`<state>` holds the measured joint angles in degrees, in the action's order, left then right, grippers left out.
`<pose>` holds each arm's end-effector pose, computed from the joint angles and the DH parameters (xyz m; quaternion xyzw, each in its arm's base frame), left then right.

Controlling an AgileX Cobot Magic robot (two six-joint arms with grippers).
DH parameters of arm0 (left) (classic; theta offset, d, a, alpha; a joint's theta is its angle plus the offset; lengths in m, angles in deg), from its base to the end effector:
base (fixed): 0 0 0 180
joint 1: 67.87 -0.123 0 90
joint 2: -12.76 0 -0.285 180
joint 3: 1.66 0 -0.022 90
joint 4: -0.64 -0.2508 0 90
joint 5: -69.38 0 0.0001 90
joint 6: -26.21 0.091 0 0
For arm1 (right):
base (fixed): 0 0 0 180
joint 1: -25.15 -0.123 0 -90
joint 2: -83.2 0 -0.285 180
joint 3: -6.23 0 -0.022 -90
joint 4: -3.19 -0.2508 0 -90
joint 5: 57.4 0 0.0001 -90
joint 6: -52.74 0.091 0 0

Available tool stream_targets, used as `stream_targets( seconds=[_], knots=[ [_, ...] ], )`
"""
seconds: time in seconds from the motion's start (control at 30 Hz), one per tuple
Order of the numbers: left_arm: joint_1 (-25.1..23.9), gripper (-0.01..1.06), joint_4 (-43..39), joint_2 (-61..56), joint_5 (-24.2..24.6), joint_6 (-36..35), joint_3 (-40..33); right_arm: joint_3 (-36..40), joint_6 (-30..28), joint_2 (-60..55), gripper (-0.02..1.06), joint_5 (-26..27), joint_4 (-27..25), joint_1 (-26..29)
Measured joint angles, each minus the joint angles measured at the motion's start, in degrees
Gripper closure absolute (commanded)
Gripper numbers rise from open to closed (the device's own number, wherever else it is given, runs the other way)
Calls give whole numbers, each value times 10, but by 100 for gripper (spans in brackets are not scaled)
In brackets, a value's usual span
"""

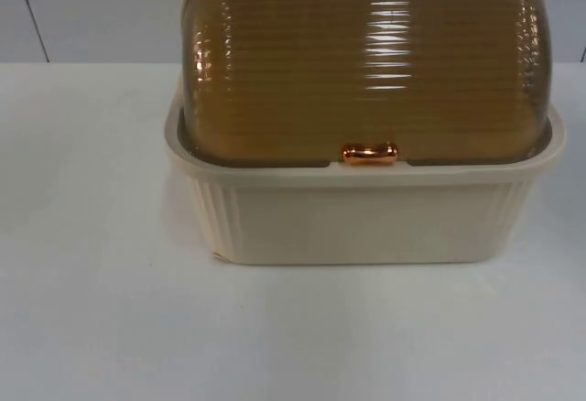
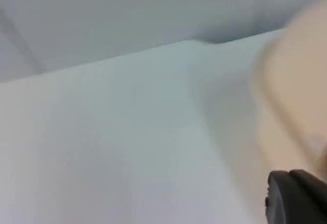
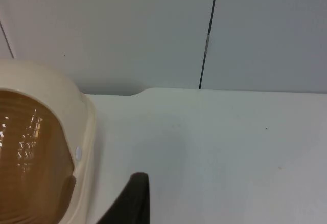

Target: Open the box lid with the left hand, place the block into the box with the right hand, then close the box lid with the left hand.

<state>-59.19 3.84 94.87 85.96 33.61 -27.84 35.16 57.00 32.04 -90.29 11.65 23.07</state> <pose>0.2771 -0.0438 0.2954 0.1041 0.8802 -0.0246 0.4623 0.1483 -0.0019 0.3747 -0.0137 0.8319 -0.0370 0.5535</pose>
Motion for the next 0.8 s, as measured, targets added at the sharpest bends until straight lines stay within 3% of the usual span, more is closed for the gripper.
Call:
stream_targets(
  seconds=[0.1, 0.27, 0.5, 0.8],
  knots=[
    [-36, 105, -75, -9, 11, -86, -2, 0, 2, 0, 0, 0, 0, 0],
    [-40, 105, -114, -35, 7, -127, 16, 0, 2, 0, 0, -1, 0, 0],
    [-40, 105, -101, -79, -79, -135, 28, 0, 2, 0, 0, -1, 0, 0],
    [-40, 105, -86, -82, -79, -137, 28, 0, 2, 0, 0, 0, 0, 0]
  ],
)
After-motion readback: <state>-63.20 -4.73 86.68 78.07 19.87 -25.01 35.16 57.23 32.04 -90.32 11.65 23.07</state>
